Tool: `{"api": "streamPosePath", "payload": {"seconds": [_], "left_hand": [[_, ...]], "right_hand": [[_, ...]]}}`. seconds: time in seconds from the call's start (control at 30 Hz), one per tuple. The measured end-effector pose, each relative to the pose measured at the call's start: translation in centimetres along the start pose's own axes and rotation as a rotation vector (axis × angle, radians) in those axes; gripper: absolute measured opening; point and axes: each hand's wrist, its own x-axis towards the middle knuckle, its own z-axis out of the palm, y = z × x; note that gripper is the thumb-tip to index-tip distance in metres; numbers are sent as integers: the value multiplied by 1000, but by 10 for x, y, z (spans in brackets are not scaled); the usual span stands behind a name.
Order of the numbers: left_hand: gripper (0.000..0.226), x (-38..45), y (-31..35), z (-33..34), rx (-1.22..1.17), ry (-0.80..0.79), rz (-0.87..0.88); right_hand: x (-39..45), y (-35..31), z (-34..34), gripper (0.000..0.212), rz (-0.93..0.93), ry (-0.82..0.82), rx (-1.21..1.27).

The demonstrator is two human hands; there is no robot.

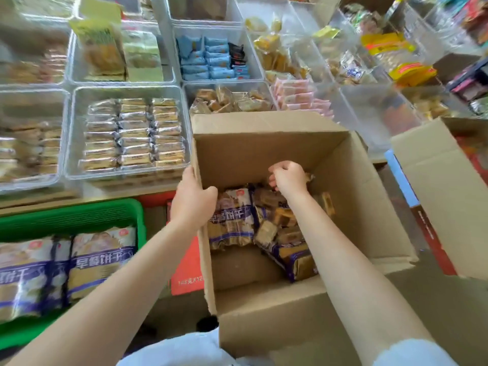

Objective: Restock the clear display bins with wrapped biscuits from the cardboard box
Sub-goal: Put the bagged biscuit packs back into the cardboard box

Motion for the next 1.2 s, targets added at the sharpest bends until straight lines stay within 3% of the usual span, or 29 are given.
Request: {"api": "streamPosePath", "payload": {"seconds": [0.07, 0.27, 0.43, 0.57, 0.67, 0.8, 0.87, 0.93, 1.07, 1.13, 1.2], "left_hand": [[58, 7, 1, 0, 85, 35, -15], [42, 14, 4, 5, 117, 108, -23], [36, 17, -3, 0, 84, 138, -26], [36, 13, 0, 2, 57, 137, -15], [39, 13, 0, 2, 54, 141, -16], [44, 10, -6, 3, 49, 113, 17], [49, 9, -9, 3, 20, 89, 56], [61, 6, -7, -3, 0, 101, 178], [84, -5, 13, -41, -149, 41, 516], [99, -9, 16, -66, 22, 52, 683], [112, -4, 10, -91, 264, 165, 781]], "right_hand": [[28, 14, 5, 23, 5, -36, -110], [62, 62, 44, 63, 179, -458, -653], [58, 87, 56, 61, 54, -332, -938], [61, 94, 57, 55, -95, -334, -980], [60, 70, 54, 62, -141, -518, -690], [49, 20, 25, 47, 86, -928, 135], [37, -3, 4, 50, 117, -1119, 432], [16, -32, -11, 57, 91, -1241, 555], [-31, -91, -10, 48, -43, -1352, 553], [-54, -114, 3, 46, -52, -1294, 583], [-73, -136, 27, 46, -62, -1226, 657]]}}
